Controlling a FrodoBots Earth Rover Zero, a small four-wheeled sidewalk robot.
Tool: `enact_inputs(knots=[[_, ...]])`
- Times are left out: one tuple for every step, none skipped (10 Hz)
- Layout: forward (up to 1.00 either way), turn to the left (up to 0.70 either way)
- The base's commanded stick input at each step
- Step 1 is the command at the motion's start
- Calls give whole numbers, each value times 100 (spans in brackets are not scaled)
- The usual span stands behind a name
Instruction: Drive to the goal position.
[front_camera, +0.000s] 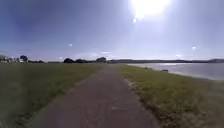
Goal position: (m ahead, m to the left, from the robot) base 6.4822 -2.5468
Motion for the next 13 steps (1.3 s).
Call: enact_inputs(knots=[[70, 0], [70, 0], [70, 0], [70, 0], [70, 0], [70, 0], [70, 0], [70, 0], [70, 0], [70, 0], [70, 0], [70, 0], [70, 0]])
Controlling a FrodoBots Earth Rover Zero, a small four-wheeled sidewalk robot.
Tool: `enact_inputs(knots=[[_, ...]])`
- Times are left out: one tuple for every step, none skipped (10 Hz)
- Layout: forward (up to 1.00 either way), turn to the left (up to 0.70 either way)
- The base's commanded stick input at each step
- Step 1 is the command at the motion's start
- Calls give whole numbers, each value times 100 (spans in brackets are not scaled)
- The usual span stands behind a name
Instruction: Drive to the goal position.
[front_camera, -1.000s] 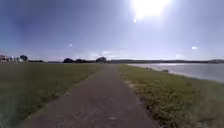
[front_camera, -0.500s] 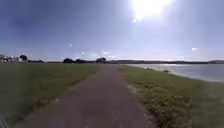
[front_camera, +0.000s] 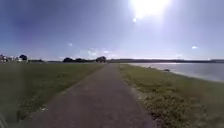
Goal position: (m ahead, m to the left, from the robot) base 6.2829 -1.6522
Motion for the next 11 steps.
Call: enact_inputs(knots=[[70, 0], [70, 0], [70, 0], [70, 0], [70, 0], [70, 0], [70, 0], [70, 0], [70, 0], [70, 0], [70, 0]])
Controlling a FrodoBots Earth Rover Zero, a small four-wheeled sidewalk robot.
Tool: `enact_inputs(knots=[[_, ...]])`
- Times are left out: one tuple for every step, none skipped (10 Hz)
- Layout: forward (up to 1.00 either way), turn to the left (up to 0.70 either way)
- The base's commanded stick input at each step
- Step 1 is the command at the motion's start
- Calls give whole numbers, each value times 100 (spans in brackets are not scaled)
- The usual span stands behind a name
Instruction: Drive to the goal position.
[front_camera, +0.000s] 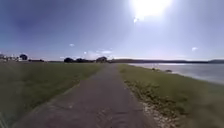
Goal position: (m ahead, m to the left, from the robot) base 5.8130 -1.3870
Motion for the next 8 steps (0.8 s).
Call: enact_inputs(knots=[[70, 0], [70, 0], [70, 0], [70, 0], [70, 0], [70, 0], [70, 0], [70, 0]])
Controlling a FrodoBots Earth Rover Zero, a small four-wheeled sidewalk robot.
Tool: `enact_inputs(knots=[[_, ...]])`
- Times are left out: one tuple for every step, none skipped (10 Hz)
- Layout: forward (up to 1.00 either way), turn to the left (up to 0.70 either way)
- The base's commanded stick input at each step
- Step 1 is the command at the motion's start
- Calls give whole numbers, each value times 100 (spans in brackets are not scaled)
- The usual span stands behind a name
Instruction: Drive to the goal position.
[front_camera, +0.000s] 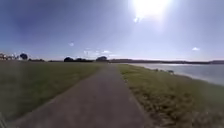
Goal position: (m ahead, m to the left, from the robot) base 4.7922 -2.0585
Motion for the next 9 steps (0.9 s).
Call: enact_inputs(knots=[[70, 0], [70, 0], [70, 0], [70, 0], [70, 0], [70, 0], [70, 0], [70, 0], [70, 0]])
